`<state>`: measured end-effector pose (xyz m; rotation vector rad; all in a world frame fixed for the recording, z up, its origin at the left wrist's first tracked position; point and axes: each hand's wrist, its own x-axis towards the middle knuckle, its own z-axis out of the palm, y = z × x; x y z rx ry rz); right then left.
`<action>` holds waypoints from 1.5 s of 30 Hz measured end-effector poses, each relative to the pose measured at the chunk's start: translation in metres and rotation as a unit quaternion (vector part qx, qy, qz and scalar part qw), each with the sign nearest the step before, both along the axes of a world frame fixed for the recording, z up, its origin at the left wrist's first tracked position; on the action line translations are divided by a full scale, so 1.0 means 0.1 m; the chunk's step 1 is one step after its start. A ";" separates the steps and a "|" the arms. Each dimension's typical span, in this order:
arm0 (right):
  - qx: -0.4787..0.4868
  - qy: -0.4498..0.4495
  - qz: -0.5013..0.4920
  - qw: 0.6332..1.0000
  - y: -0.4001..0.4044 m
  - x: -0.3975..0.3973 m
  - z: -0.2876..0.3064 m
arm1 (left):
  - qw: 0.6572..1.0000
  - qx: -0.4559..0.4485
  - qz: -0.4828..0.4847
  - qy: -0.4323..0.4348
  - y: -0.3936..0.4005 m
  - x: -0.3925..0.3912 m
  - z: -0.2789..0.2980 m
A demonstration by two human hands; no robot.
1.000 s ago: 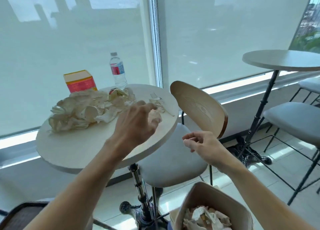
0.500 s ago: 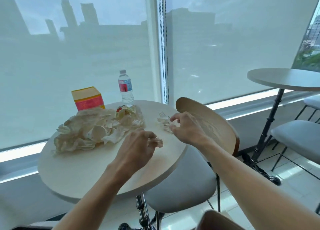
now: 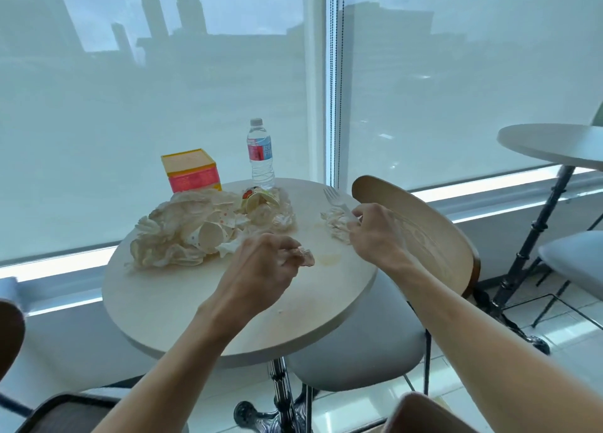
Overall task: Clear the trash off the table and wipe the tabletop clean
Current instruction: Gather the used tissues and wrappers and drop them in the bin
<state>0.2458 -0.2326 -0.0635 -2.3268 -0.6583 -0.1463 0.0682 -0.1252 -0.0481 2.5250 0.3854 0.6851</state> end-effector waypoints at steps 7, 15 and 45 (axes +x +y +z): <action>0.088 0.046 0.027 0.995 -0.64 -0.32 0.03 | 0.999 -0.028 -0.025 -0.003 -0.22 0.02 -0.04; 0.101 0.161 -0.001 0.982 -1.66 -0.63 -0.49 | 0.996 -0.034 -0.082 -0.032 -0.75 -0.07 -0.10; 0.103 0.200 0.050 0.973 -1.85 -0.59 -0.66 | 0.965 -0.064 -0.128 0.219 -1.75 -0.12 -1.39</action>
